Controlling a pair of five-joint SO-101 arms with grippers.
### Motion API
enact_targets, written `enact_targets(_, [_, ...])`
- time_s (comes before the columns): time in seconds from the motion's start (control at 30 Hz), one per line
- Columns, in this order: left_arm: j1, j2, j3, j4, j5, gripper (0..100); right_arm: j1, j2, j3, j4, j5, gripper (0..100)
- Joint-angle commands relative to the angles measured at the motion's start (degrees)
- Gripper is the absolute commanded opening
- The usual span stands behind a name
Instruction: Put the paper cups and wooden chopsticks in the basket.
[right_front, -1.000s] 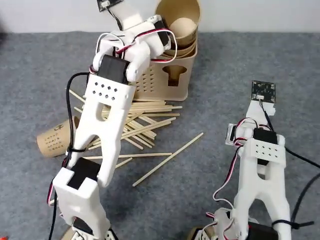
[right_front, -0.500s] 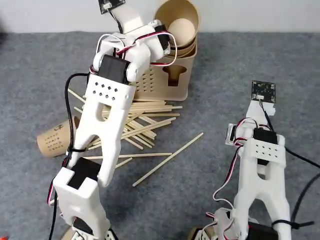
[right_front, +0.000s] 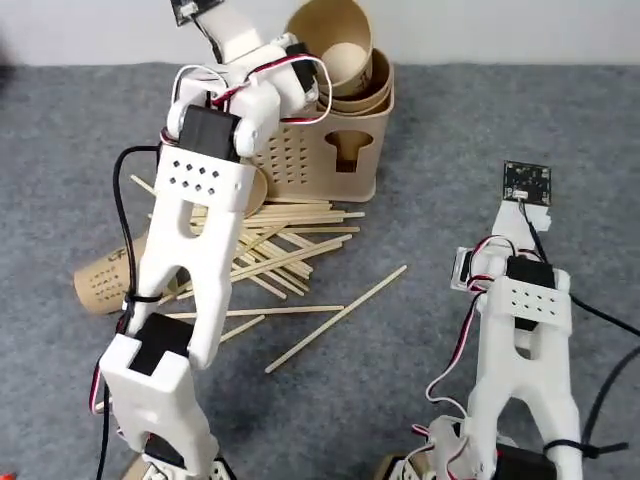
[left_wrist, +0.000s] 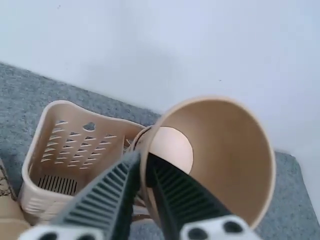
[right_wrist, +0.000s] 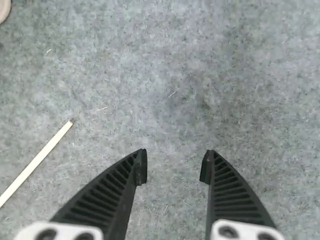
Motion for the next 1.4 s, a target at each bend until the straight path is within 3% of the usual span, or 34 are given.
enact_targets(0.0, [1.1, -0.4, -0.8, -0.2, 0.4, 1, -0.5, -2.6, -0.5, -0.5, -0.6, 19.2])
enact_targets(0.6, [4.0, 2.1, -1.3, -0.1, 0.4, 1, -0.6, -2.5, -0.5, -0.6, -0.6, 19.2])
enact_targets(0.87, [4.1, 2.1, -1.3, 0.2, 0.4, 28, -0.6, -2.2, -0.5, -0.7, -0.6, 19.2])
enact_targets(1.23, [4.1, 2.0, -1.5, -0.3, 0.4, 26, -0.6, -2.0, -0.5, -0.8, -0.6, 19.2])
enact_targets(1.37, [4.1, 2.3, -6.8, -0.3, 0.4, 26, -1.5, -2.2, 0.3, -0.9, -0.6, 19.2])
